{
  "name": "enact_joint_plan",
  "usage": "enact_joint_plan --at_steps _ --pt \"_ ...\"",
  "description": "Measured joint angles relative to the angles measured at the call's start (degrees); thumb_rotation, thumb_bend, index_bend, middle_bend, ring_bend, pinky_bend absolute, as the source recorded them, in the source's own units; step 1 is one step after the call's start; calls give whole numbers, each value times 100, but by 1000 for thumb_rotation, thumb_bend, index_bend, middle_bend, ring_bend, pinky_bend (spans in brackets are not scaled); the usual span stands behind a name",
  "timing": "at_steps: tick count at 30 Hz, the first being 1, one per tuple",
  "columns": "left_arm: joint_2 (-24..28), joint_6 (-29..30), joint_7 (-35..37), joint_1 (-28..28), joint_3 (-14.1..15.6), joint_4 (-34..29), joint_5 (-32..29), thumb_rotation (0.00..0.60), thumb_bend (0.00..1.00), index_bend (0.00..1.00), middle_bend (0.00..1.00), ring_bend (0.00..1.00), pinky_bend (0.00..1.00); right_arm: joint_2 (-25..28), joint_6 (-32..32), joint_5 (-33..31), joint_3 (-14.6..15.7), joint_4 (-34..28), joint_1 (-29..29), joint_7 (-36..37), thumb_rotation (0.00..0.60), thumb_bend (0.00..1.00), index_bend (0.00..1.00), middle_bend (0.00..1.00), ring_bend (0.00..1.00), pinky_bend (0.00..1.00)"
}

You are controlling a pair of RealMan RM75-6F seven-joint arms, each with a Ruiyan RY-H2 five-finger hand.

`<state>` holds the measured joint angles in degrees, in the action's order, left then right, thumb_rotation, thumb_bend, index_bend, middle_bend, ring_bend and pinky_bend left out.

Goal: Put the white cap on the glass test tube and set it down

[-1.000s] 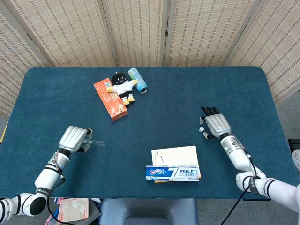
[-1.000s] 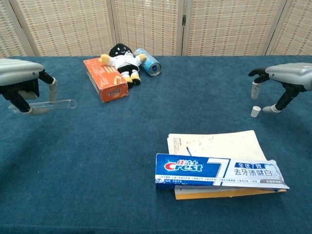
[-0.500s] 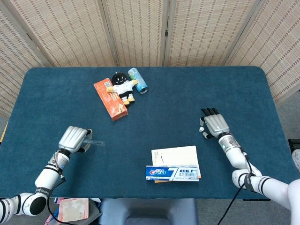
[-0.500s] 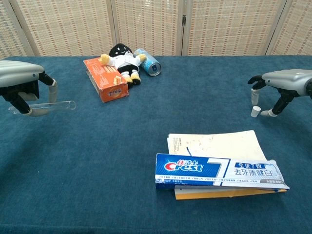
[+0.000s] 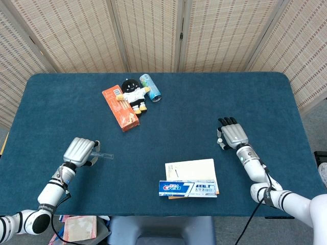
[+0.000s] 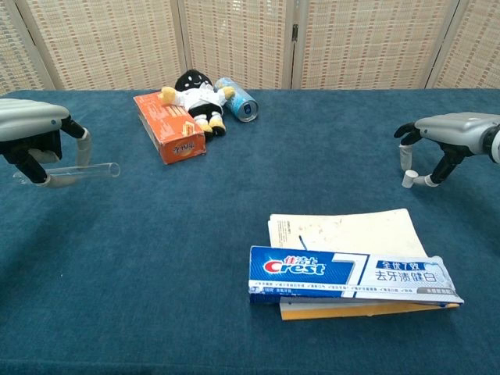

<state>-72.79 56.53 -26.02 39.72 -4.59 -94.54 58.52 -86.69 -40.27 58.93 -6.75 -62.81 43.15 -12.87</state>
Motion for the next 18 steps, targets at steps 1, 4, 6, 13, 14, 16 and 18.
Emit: enact_joint_plan --at_steps 1,4,6,13,14,16,18 --pt "-2 -2 4 0 -1 7 1 600 337 568 1000 1000 1000 -6 7 1 -2 1 4 -11 600 304 442 83 0 0" --pt "-4 -8 14 -4 -1 14 3 600 337 568 1000 1000 1000 -20 20 -1 -11 7 13 -36 600 305 443 85 0 0" --pt "-5 -8 15 -5 -2 20 7 600 337 567 1000 1000 1000 -27 28 -10 -17 12 19 -54 600 307 446 89 0 0" --pt "-9 -13 28 -16 1 45 4 600 337 568 1000 1000 1000 -63 60 -46 -41 49 37 -100 600 335 469 107 0 0" --pt "-9 -16 31 -17 1 45 1 600 337 568 1000 1000 1000 -67 66 -55 -44 53 40 -107 600 341 477 111 0 0" --pt "-12 -25 36 -17 0 51 -4 600 337 567 1000 1000 1000 -76 75 -68 -47 64 43 -123 600 351 490 120 0 0" --pt "-20 -30 37 -17 1 59 -8 600 337 567 1000 1000 1000 -80 89 -84 -49 67 45 -132 600 365 503 126 0 0"
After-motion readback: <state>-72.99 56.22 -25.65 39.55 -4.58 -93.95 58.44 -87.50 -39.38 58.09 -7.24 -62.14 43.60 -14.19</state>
